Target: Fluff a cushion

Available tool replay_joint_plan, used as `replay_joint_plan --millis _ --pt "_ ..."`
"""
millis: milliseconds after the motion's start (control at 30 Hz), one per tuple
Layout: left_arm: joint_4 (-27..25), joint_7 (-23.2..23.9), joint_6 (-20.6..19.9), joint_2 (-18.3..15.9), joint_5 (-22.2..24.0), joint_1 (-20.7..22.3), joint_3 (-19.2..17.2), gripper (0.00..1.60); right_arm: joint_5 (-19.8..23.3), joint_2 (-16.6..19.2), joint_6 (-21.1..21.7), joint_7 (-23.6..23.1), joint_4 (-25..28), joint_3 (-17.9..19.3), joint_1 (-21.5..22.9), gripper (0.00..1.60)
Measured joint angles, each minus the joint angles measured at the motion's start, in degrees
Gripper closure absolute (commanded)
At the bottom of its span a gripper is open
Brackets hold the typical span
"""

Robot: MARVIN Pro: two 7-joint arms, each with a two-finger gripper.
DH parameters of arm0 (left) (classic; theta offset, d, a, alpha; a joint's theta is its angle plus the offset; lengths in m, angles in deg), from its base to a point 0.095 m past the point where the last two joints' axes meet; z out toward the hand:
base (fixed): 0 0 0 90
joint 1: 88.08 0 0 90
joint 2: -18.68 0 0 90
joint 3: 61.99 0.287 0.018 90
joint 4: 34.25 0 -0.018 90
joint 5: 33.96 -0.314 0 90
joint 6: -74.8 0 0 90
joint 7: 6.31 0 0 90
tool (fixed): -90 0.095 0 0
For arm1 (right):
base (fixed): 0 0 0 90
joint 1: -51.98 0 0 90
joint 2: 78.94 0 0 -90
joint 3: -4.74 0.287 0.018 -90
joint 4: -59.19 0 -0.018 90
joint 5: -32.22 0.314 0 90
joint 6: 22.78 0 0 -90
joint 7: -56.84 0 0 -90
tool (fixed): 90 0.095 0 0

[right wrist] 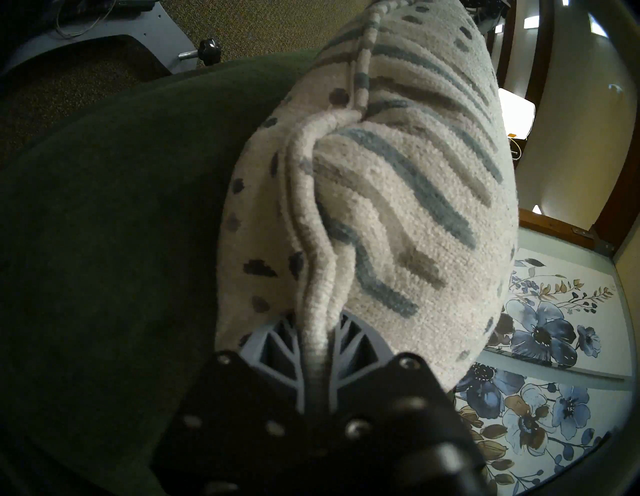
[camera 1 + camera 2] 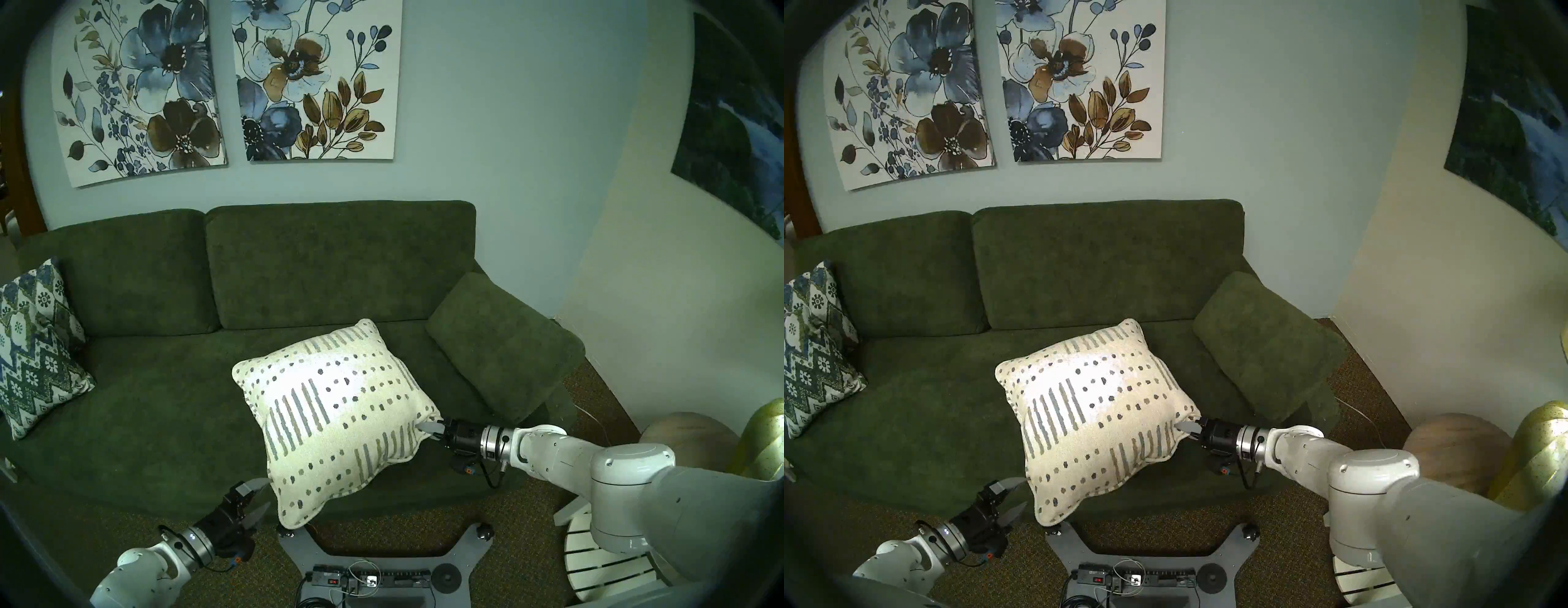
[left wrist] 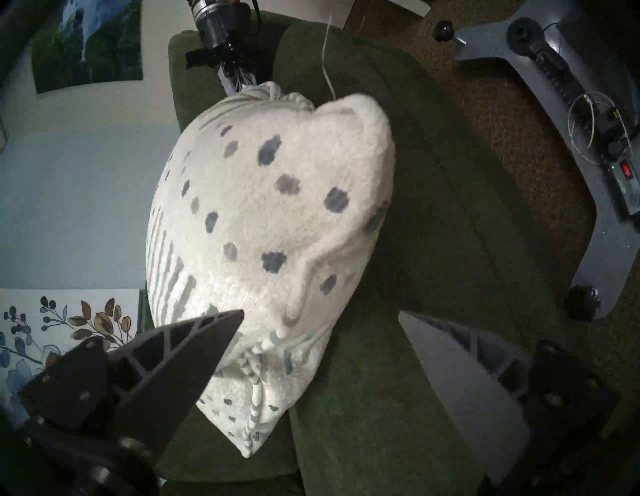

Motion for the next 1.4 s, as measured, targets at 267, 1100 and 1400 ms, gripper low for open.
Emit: replay_joint_plan --millis 267,1100,1400 --pt "2.28 -0.5 -1.21 2.51 0.21 4.53 1.81 0.0 0.0 -0.05 0.03 0.0 -0.09 0.08 0.01 1.6" --pt "-3.32 -7.9 0.15 6.77 1.1 6.05 8.17 1.6 0.54 -0.06 1.36 -2.38 -1.76 1.07 0.2 1.6" --pt "-4.94 -8.99 0.19 4.1 0.78 8.05 4.75 1.6 0.63 -0.58 1.77 -2.82 -1.63 1.38 0.25 1.6"
